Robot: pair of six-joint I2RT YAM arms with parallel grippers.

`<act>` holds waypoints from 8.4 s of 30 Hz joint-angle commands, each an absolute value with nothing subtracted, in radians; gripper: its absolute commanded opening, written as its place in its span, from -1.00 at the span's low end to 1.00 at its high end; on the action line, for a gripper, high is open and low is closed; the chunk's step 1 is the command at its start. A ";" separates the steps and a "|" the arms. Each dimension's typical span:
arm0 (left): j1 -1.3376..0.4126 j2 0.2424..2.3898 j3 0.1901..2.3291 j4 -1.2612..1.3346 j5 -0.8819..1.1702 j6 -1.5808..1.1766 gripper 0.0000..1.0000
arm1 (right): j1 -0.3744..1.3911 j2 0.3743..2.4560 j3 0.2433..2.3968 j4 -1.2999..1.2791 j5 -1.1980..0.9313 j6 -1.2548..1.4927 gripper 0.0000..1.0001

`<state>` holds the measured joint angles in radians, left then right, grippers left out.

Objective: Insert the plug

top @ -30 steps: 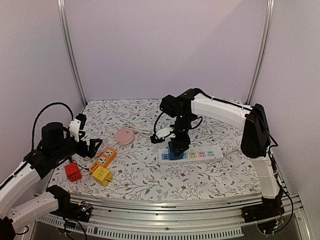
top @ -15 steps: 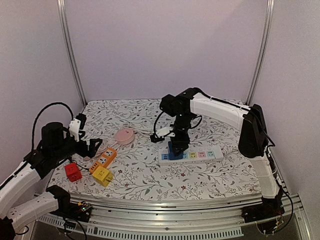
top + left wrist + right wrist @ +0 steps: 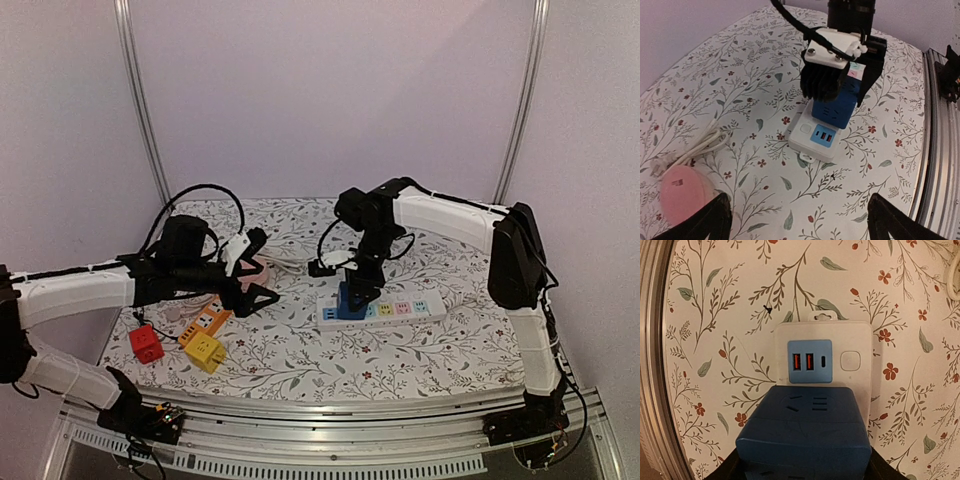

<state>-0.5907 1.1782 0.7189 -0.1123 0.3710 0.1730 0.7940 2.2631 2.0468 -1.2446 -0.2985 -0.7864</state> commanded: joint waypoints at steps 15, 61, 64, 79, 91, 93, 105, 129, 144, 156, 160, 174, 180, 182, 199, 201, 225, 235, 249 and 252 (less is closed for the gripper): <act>-0.712 1.300 0.566 0.301 0.355 0.227 0.79 | 0.862 2.432 2.010 -1.157 -0.082 -0.753 -1.00; -0.610 1.244 0.721 -0.895 0.129 1.329 0.99 | 0.864 1.792 1.505 -0.634 -0.328 -0.491 0.98; -0.591 1.259 0.689 -0.855 0.098 1.390 0.99 | 0.863 1.784 1.491 -0.627 -0.307 -0.487 0.98; -0.643 1.186 0.754 -0.915 0.202 1.271 -1.00 | 0.863 1.737 1.418 -0.525 -0.307 -0.406 0.97; -0.588 1.064 1.075 -0.243 0.528 -0.210 -1.00 | 0.882 1.438 1.212 0.078 -0.347 -0.172 0.98; -0.587 1.076 1.097 -0.196 0.551 -0.289 -1.00 | 0.918 1.418 1.163 0.274 -0.324 -0.088 0.98; -0.628 1.082 1.143 -0.142 0.709 -0.227 -1.00 | 0.960 1.607 1.320 0.455 -0.456 0.241 0.98; -0.638 1.007 1.141 -0.367 0.639 0.253 0.98 | 0.939 1.707 1.429 0.333 -0.708 0.388 -1.00; -0.942 0.849 0.549 0.396 0.108 1.893 0.99 | 0.885 1.749 1.534 -0.010 -0.557 0.775 -1.00; -0.860 0.874 0.551 0.361 0.086 1.885 0.99 | 0.885 1.721 1.538 -0.071 -0.678 0.768 -1.00; -0.801 0.815 0.615 0.108 0.123 1.836 0.99 | 0.885 1.714 1.550 -0.161 -0.715 0.682 -1.00; -0.802 0.970 0.554 0.589 0.185 2.024 0.99 | 0.896 1.721 1.492 0.149 -0.795 0.940 -1.00; -0.798 0.979 0.585 0.576 0.175 2.023 0.99 | 0.899 1.721 1.493 0.149 -0.799 0.937 -1.00; -0.791 0.989 0.605 0.572 0.176 2.018 0.99 | 0.903 1.721 1.497 0.147 -0.805 0.934 -1.00; -0.788 1.010 0.586 0.587 0.323 2.051 0.06 | 0.925 1.728 1.519 0.148 -0.821 0.930 -1.00; -0.789 1.010 0.586 0.585 0.314 2.045 -0.48 | 0.923 1.732 1.519 0.146 -0.819 0.931 -1.00; -0.997 0.968 0.744 0.051 -0.381 1.113 -1.00 | 1.215 1.544 1.300 0.040 0.335 0.256 0.98; -1.018 0.945 0.838 -0.109 -0.299 0.766 -1.00 | 1.211 1.583 1.271 0.168 0.213 0.215 0.97; -1.078 0.987 0.875 -0.141 -0.330 0.648 -1.00 | 1.220 1.661 1.281 0.316 0.235 0.184 0.97; -1.078 0.995 0.884 -0.130 -0.336 0.649 -1.00 | 1.220 1.687 1.287 0.315 0.230 0.182 0.98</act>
